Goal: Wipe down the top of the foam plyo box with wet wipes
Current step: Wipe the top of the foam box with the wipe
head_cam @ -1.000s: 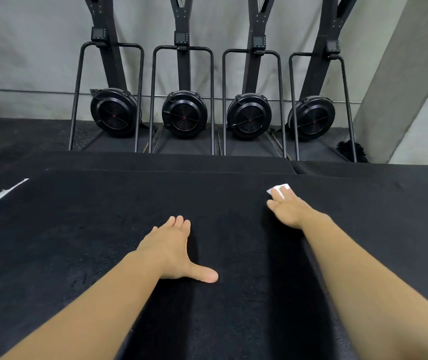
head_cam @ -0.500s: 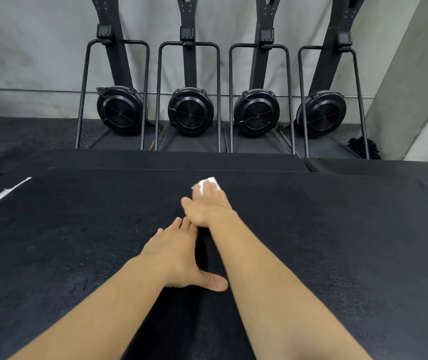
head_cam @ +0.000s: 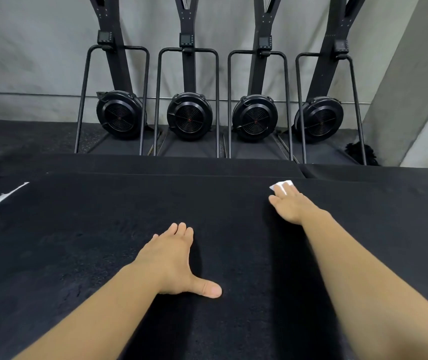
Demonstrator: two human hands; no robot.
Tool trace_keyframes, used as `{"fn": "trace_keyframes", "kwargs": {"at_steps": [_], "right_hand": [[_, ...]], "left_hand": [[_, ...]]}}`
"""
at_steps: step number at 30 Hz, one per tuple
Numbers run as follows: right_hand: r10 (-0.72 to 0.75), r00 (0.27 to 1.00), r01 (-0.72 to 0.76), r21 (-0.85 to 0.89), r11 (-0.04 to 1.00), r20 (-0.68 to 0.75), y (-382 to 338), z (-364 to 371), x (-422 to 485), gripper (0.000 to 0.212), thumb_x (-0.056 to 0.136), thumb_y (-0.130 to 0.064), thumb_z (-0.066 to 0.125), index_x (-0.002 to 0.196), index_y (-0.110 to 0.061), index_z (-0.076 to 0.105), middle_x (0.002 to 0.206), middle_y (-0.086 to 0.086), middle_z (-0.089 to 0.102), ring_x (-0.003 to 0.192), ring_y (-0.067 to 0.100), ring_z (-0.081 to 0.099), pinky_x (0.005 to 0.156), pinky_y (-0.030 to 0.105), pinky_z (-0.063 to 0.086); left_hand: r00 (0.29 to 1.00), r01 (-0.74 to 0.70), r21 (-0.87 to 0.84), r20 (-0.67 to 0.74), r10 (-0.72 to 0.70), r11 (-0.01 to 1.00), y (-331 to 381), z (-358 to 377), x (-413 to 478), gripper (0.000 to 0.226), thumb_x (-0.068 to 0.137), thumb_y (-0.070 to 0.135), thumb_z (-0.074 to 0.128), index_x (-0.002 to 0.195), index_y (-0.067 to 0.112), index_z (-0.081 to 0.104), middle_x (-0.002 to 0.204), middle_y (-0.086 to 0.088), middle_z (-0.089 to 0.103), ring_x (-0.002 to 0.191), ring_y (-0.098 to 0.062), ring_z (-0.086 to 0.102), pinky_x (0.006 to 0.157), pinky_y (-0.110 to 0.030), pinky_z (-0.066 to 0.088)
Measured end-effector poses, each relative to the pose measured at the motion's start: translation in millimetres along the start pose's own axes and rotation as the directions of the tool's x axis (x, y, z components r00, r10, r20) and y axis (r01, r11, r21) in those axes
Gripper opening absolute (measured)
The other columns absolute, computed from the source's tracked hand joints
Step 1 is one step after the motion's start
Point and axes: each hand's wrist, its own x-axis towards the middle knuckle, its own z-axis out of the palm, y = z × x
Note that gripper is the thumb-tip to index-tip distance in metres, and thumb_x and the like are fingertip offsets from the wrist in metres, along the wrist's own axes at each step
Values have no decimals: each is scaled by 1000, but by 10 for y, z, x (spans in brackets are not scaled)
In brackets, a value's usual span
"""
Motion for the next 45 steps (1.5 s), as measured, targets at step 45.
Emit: {"fn": "trace_keyframes", "kwargs": {"at_steps": [45], "right_hand": [[-308, 944, 309, 12, 951, 117, -1688, 691, 100, 59, 103, -44, 28, 157, -22, 20, 163, 1, 8, 149, 23, 8, 120, 37, 12]], "left_hand": [[1000, -21, 106, 19, 19, 994, 25, 11, 47, 140, 57, 83, 63, 153, 15, -14, 160, 0, -18, 147, -16, -19, 121, -42, -2]]}}
